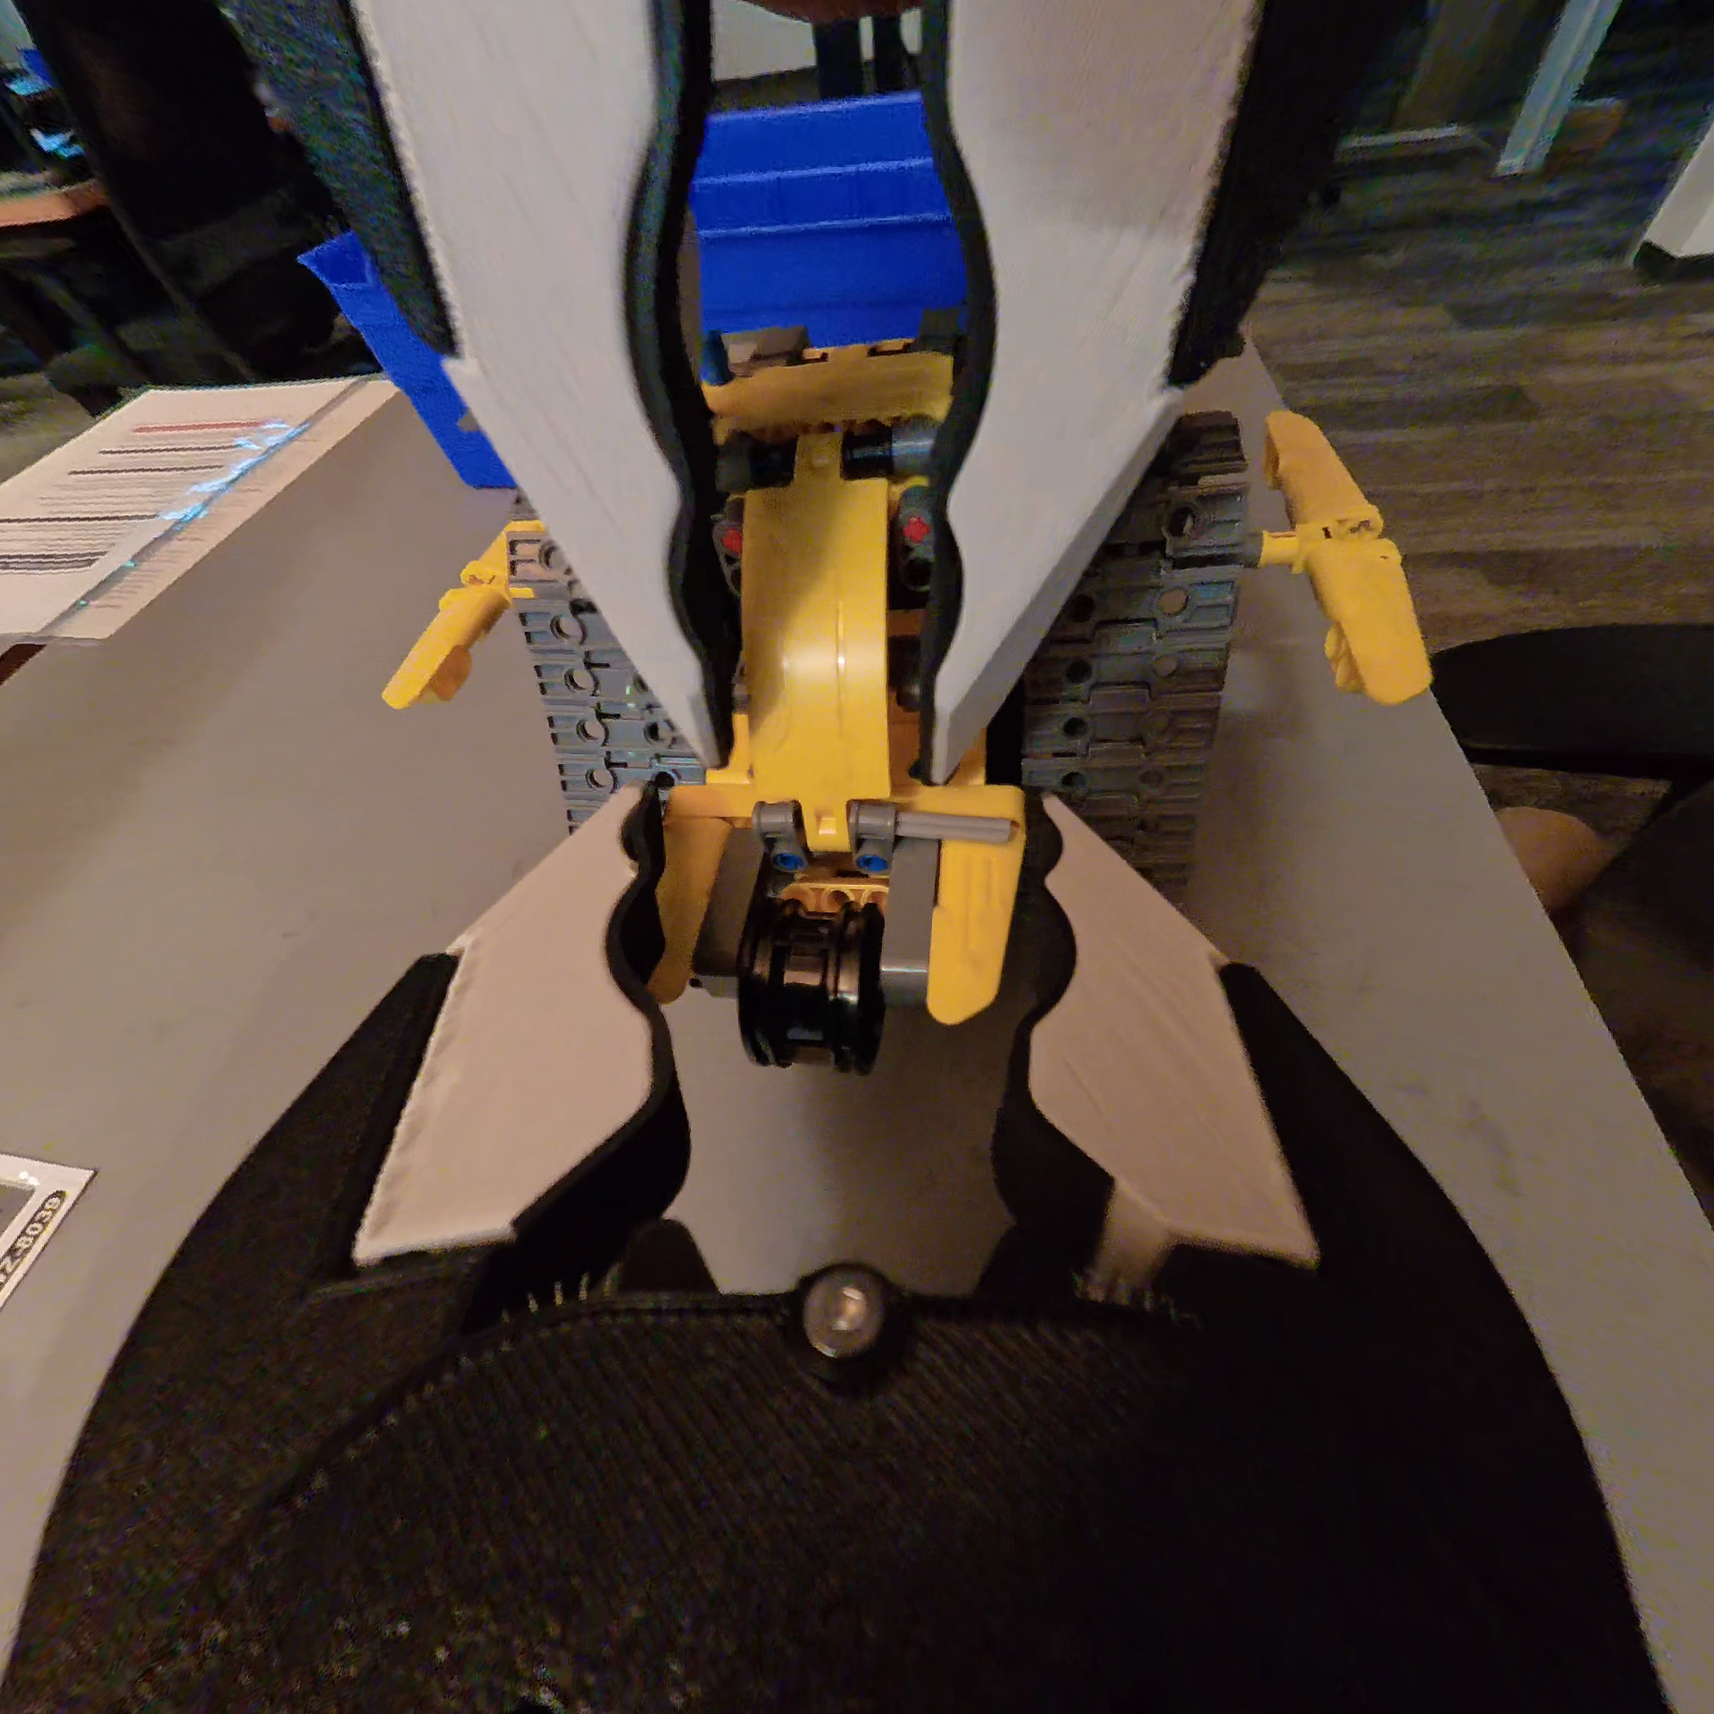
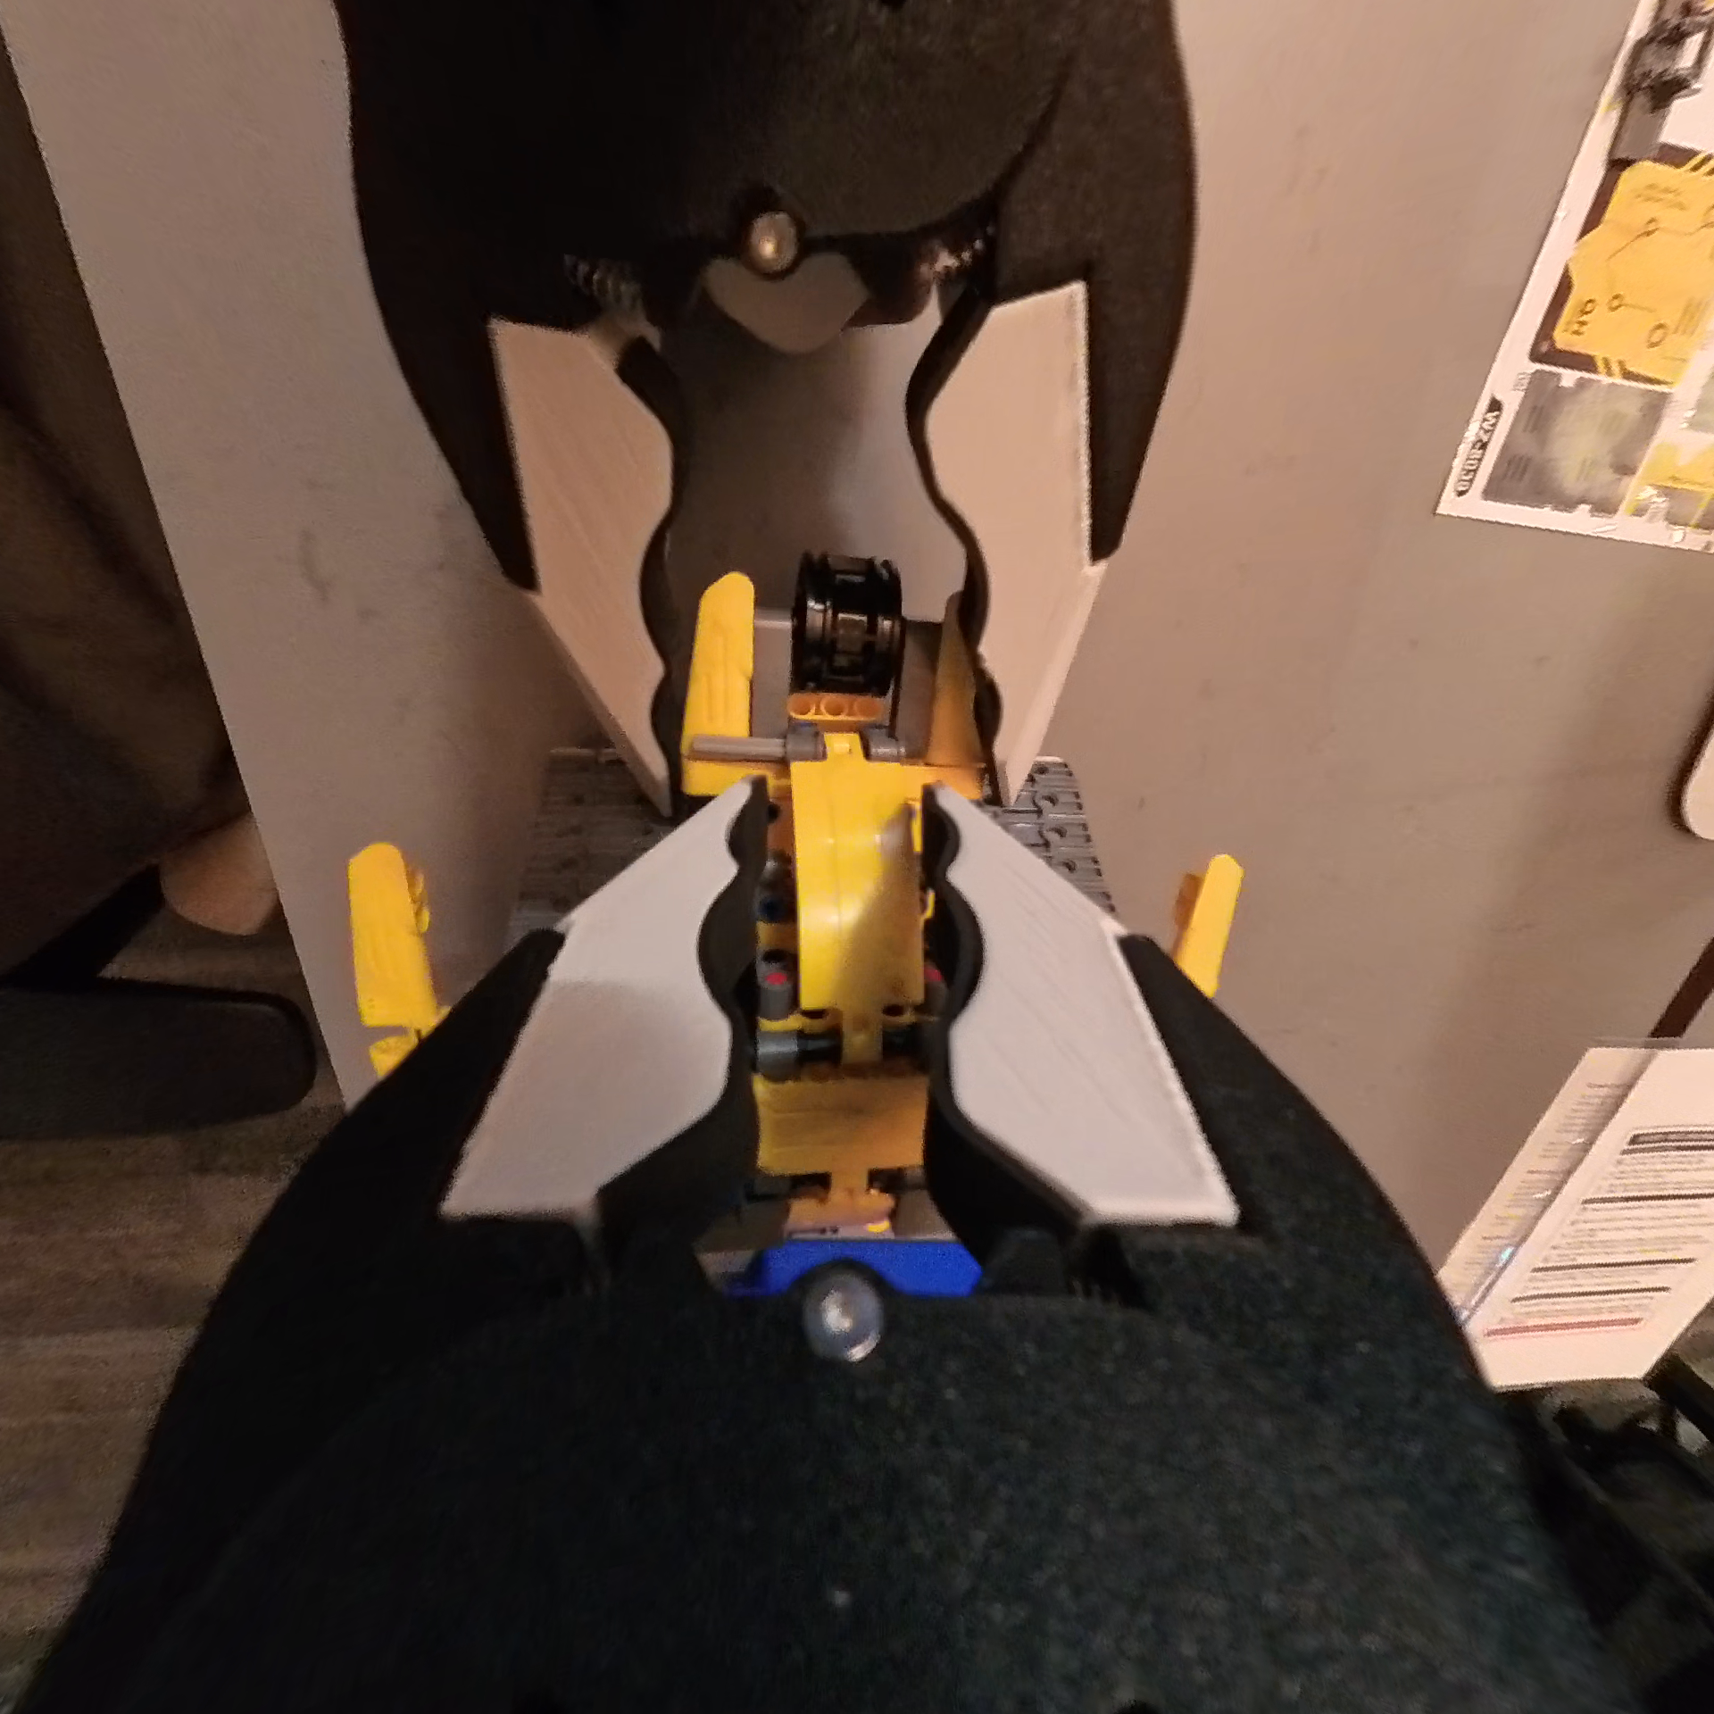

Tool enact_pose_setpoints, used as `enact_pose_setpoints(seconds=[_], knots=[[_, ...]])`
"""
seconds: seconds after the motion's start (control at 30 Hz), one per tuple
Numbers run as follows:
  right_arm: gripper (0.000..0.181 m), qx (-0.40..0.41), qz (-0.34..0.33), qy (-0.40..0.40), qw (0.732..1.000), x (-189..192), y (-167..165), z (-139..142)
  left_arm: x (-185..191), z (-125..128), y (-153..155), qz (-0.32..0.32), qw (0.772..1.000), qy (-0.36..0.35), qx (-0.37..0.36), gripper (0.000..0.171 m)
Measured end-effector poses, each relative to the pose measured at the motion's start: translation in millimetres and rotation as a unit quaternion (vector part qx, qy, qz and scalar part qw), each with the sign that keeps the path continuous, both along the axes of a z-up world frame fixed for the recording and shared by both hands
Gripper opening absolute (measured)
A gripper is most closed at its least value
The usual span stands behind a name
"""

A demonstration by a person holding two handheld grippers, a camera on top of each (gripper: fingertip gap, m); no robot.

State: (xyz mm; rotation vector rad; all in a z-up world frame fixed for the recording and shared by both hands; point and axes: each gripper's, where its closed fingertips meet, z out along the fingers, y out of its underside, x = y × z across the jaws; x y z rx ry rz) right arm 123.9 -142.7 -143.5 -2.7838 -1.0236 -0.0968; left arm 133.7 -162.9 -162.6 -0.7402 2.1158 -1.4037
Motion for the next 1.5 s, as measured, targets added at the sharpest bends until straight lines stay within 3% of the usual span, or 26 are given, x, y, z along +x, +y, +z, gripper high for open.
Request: enact_pose_setpoints(seconds=[0.17, 0.7, 0.9, 1.33, 1.5], knots=[[0.025, 0.006, -0.013, 0.013, 1.000, -1.0, 0.0, 2.1, -0.6, -0.5, -0.7, 0.000, 1.000, -0.005, 0.006, 0.073], [0.024, 0.013, -0.022, -0.010, 1.000, 0.8, -1.3, 1.3, -0.8, -2.6, 0.2, 0.005, 1.000, -0.013, 0.021, 0.074], [0.024, 0.025, -0.031, 0.018, 0.999, -1.9, 6.6, 5.8, -2.0, -2.7, 5.2, 0.006, 1.000, -0.013, 0.022, 0.074], [0.024, 0.005, 0.058, 0.053, 0.997, -61.2, 96.2, 5.7, -56.5, -1.9, 99.1, 0.071, 0.997, -0.023, 0.032, 0.073], [0.024, 0.024, 0.064, 0.055, 0.996, -66.0, 122.8, 2.4, -61.5, -0.8, 128.1, 0.098, 0.995, -0.018, 0.024, 0.073]])
